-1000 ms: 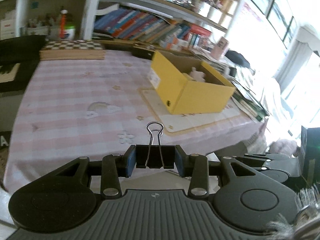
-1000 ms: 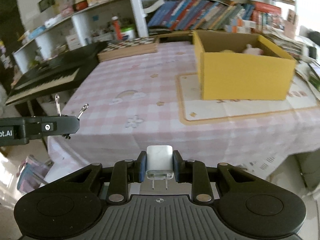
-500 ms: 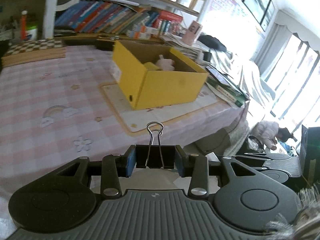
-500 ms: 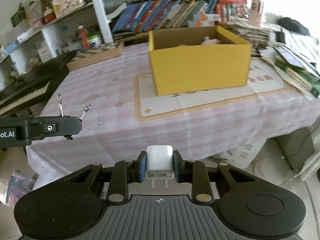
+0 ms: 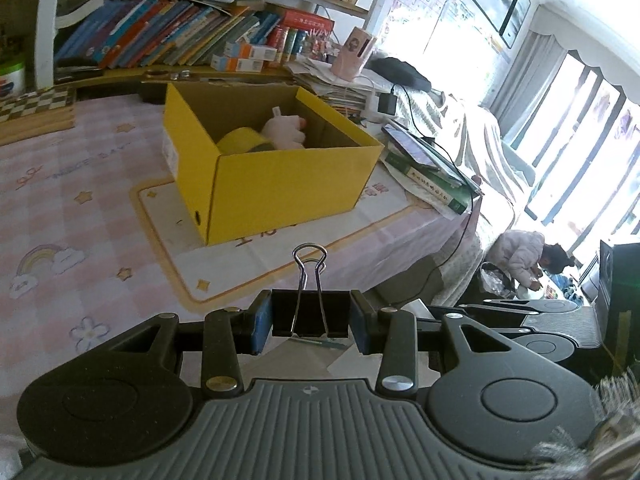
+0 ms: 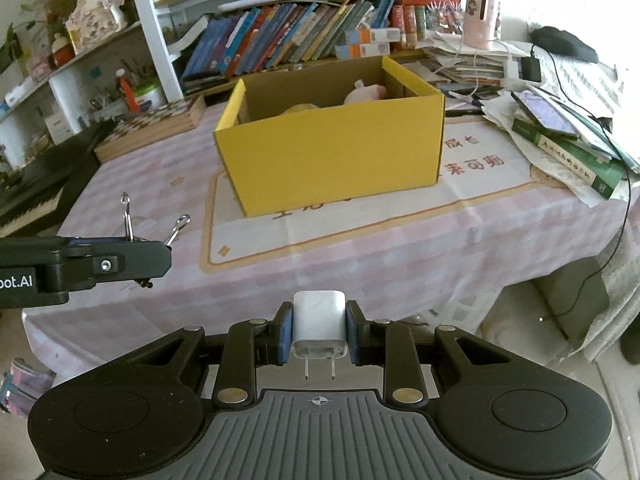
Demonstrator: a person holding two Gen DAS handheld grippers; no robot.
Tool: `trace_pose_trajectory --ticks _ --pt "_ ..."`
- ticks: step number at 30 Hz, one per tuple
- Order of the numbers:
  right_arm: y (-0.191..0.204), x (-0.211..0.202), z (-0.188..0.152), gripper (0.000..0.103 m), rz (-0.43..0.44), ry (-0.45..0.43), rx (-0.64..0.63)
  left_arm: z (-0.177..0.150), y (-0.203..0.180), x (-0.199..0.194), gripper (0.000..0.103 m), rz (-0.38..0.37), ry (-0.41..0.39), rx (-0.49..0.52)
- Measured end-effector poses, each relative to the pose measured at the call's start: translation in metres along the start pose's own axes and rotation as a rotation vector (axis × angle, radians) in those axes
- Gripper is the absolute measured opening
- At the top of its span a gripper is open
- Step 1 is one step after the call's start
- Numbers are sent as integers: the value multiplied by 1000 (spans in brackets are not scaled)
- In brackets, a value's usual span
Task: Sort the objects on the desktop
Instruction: 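Carry the binder clip and charger plug with both grippers toward the yellow box, then lower the clip and plug into the yellow box and open both grippers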
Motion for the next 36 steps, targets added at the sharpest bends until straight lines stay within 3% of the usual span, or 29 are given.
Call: trace_pose_trajectory --ticks 20,28,36 --pt "-49 39 62 26 55 39 -34 51 -23 65 37 37 12 -9" --pt "-58 50 95 26 110 9 -71 85 -22 75 37 119 -40 21" --pt "-50 57 147 26 191 -84 -142 131 -14 80 37 231 -127 68"
Point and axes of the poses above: each gripper's, at about its wrist camera, not at the fingertips, and x roughly the way its jaws point, y to its left, z to its top, the point moved 3 cm from there along x, roughly the way its jaws point, and after that the axes turned 13 degrees about x, right-handed, at the moved point
